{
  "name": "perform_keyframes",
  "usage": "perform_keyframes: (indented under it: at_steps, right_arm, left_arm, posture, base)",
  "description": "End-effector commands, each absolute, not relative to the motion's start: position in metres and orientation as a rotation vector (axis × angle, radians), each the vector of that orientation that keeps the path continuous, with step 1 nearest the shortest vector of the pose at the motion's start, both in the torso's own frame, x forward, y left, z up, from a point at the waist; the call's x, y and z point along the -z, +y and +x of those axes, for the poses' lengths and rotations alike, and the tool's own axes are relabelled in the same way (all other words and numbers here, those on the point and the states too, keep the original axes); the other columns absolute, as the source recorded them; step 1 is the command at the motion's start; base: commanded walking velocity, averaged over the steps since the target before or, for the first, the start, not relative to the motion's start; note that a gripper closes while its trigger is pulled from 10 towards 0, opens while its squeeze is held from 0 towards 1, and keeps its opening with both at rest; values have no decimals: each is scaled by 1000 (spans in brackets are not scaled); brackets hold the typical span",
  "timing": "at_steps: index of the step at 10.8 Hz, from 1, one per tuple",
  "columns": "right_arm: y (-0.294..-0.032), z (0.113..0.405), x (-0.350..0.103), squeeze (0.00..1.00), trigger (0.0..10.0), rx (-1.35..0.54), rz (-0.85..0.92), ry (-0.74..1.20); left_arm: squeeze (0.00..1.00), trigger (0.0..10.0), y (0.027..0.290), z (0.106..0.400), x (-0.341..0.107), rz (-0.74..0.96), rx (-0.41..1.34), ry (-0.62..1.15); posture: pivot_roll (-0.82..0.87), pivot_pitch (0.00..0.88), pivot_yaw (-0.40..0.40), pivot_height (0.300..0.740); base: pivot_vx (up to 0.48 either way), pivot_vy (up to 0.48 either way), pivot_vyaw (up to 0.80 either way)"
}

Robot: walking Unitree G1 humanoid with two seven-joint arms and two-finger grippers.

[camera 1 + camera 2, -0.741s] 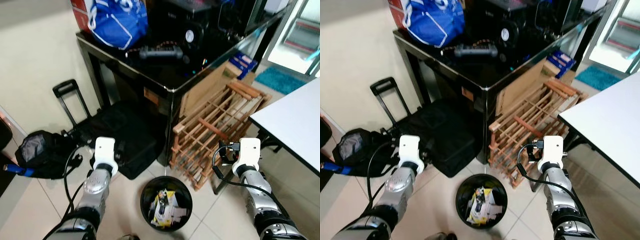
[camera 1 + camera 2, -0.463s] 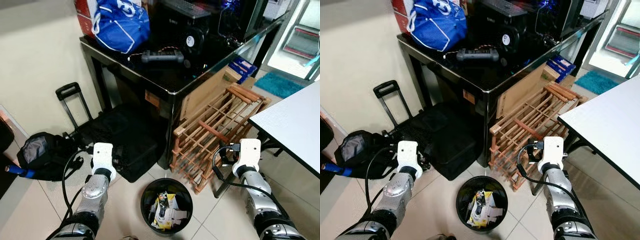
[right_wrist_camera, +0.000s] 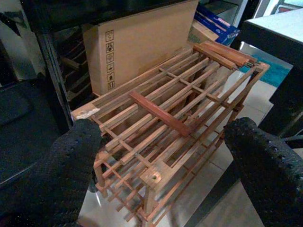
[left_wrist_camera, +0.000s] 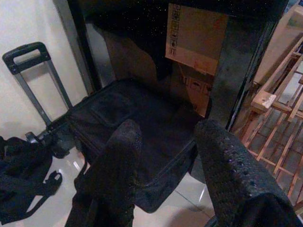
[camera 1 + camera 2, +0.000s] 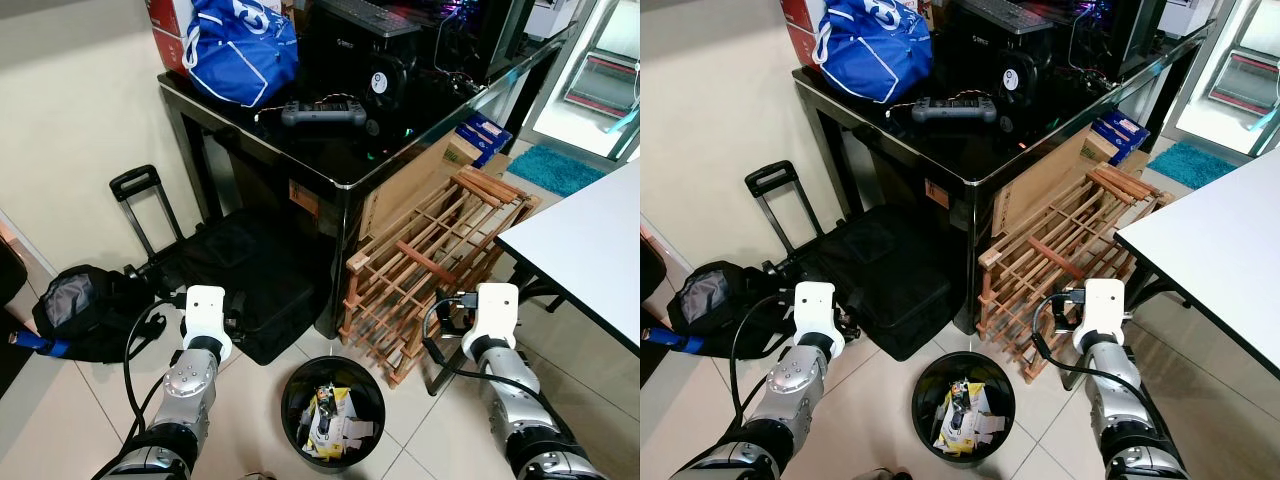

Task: Picking trash to rubbish bin

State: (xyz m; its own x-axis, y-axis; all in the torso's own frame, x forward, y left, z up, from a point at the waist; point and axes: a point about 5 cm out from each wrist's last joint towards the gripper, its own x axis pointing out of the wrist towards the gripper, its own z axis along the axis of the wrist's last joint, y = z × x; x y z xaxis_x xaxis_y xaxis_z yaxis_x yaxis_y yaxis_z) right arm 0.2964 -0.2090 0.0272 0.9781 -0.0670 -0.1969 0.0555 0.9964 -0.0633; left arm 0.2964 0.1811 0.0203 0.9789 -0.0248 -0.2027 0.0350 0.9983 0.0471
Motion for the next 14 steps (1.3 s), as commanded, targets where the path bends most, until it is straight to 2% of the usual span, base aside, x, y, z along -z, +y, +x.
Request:
perform_keyframes:
  at_steps: [1,3,6,11,14]
  right_arm:
    - [-209,297,-28,0,10000,62,-55,197]
    - [-207,298,-28,0,10000,55,-52,200]
    - [-201,286,-5,0,10000,12,-84,351]
    - [-197,273,11,0,10000,-22,-85,437]
    - [-197,272,13,0,10000,-23,-96,454]
  left_arm:
    - [0,10000,181,298,-21,53,27,207]
    - [0,10000,180,299,-21,54,27,212]
    - [0,10000,182,281,2,59,26,348]
    - [0,10000,180,266,21,92,50,469]
    - [0,10000,176,267,20,87,62,460]
  posture:
    - [-43,40,18,740]
    - [-41,39,17,740]
    - [-43,35,17,740]
    - [-42,40,10,740]
    - [-45,36,11,740]
  base:
    - [0,0,0]
    - [0,0,0]
    - [0,0,0]
    - [0,0,0]
    - [0,0,0]
